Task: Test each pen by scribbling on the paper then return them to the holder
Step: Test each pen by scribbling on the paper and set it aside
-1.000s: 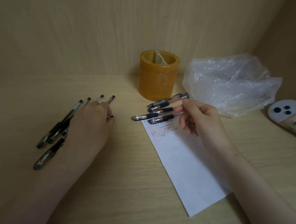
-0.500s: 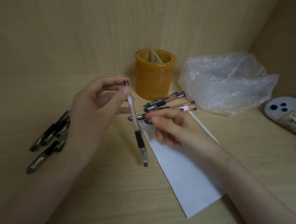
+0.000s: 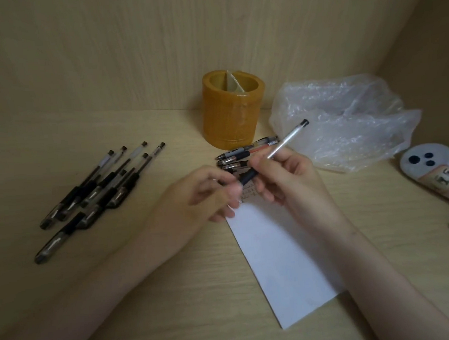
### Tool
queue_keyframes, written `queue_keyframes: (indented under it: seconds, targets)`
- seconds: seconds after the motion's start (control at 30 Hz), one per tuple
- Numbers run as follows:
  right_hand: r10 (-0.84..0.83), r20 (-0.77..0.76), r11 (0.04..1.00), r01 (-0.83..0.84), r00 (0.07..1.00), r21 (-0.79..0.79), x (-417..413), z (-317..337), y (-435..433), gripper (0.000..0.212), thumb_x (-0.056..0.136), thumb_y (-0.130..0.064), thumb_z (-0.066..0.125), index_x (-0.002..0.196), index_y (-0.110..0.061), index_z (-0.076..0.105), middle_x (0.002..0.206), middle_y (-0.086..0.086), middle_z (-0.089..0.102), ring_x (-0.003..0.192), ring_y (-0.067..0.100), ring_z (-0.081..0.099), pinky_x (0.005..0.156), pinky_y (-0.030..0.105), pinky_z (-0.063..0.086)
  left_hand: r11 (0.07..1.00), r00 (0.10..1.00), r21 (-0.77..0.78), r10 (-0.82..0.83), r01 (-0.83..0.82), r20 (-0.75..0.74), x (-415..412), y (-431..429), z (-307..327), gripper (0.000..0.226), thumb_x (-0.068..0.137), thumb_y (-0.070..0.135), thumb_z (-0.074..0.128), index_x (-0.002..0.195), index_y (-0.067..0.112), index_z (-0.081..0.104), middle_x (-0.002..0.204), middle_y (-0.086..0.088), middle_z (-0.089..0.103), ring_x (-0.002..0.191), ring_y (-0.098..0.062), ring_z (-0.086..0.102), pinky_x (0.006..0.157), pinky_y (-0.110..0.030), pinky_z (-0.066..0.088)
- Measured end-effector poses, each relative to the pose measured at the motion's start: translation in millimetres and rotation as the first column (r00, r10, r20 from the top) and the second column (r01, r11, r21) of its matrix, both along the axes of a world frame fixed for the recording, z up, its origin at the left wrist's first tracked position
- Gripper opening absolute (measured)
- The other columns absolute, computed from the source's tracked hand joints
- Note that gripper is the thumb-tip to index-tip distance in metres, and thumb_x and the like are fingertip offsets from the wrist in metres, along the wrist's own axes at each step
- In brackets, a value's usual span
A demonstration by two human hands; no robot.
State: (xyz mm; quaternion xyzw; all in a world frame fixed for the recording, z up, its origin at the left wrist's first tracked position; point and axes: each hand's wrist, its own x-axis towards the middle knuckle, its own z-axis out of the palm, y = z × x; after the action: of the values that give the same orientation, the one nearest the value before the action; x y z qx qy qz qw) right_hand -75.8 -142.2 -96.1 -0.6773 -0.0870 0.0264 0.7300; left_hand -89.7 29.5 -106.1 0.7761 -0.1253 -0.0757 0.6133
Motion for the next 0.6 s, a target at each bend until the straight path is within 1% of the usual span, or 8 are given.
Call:
queue_keyframes:
  seconds: [0.07,0.13,0.2,0.3,0.4,0.47,0.53,0.6]
  targets:
    - [-0.018,0.012,0.999,0.018,1.000,-0.038,0.4,0.4,-1.0,0.008,0.089,-0.010,0.061,0.081,-0.010,0.059,0.047,0.000,0.053,0.036,0.009,0.039,0.037,0.016,0.026,0.997,0.997,0.023,-0.075,0.074,0.022,-3.7,-5.1,-2.3,0.010,0.087,0.026,0.060,0.091,0.017,0.061,0.074,0.000,0.070,0.061,-0.012,0.064,0.056,-0.023,0.052]
    - [-0.028,0.027,0.998,0.029,0.999,-0.051,0.8,-1.1,-0.4,0.012,0.087,-0.008,0.063,0.077,-0.012,0.058,0.044,-0.001,0.051,0.035,0.009,0.038,0.036,0.015,0.027,0.993,0.995,0.083,-0.091,0.087,0.048,-5.9,-6.6,-4.8,0.009,0.091,0.018,0.052,0.089,0.015,0.060,0.069,0.007,0.067,0.054,-0.006,0.057,0.052,-0.019,0.046]
    - [-0.020,0.051,0.999,0.021,0.999,-0.031,1.0,-2.5,0.9,0.014,0.085,-0.006,0.066,0.074,-0.012,0.057,0.042,-0.004,0.047,0.037,0.010,0.037,0.038,0.014,0.028,0.985,0.994,0.155,-0.083,0.070,0.077,-7.9,-7.3,-5.9,0.011,0.093,0.024,0.048,0.092,0.021,0.059,0.068,0.015,0.062,0.056,0.002,0.054,0.055,-0.013,0.042]
    - [0.022,0.078,1.000,-0.023,0.997,0.006,-0.1,-2.8,1.7,0.014,0.078,-0.008,0.069,0.070,-0.013,0.059,0.043,-0.008,0.041,0.042,0.010,0.036,0.041,0.013,0.030,0.983,0.991,0.174,-0.080,0.061,0.103,-11.0,-9.5,-5.2,0.018,0.086,0.043,0.046,0.093,0.029,0.054,0.073,0.014,0.060,0.064,0.003,0.055,0.058,-0.010,0.040]
    - [0.082,0.091,0.997,-0.082,0.992,-0.005,-1.9,-1.2,2.6,0.016,0.082,0.000,0.064,0.072,-0.007,0.054,0.040,-0.010,0.045,0.039,0.002,0.042,0.043,0.009,0.032,0.983,0.989,0.182,-0.061,0.036,0.136,-10.8,-11.6,-5.0,0.015,0.093,0.030,0.043,0.082,0.025,0.052,0.065,0.018,0.055,0.059,0.003,0.051,0.056,-0.009,0.038]
    - [0.087,0.089,0.996,-0.087,0.992,-0.009,-1.8,-0.9,3.3,0.016,0.081,-0.005,0.065,0.072,-0.006,0.052,0.041,-0.010,0.044,0.038,0.003,0.040,0.042,0.010,0.031,0.982,0.987,0.190,-0.043,0.014,0.153,-10.4,-11.7,-5.0,0.018,0.094,0.027,0.042,0.083,0.022,0.055,0.062,0.014,0.053,0.058,-0.002,0.047,0.054,-0.014,0.036]
    - [0.079,0.085,0.997,-0.077,0.993,-0.026,-0.5,-1.5,2.0,0.018,0.077,-0.015,0.068,0.071,-0.007,0.053,0.046,0.000,0.044,0.040,0.009,0.036,0.041,0.013,0.029,0.981,0.982,0.192,-0.026,-0.011,0.189,-11.2,-11.6,-2.8,0.020,0.094,0.029,0.043,0.082,0.022,0.057,0.060,0.011,0.051,0.055,-0.004,0.043,0.054,-0.018,0.033]
    - [0.095,0.073,0.995,-0.092,0.993,-0.043,0.0,-1.2,-0.2,0.018,0.077,-0.019,0.067,0.072,-0.007,0.054,0.048,0.007,0.046,0.041,0.013,0.034,0.040,0.015,0.028,0.987,0.980,0.160,-0.023,-0.008,0.196,-12.1,-12.8,1.1,0.021,0.094,0.029,0.044,0.077,0.020,0.055,0.051,0.014,0.046,0.049,-0.002,0.037,0.049,-0.015,0.030]
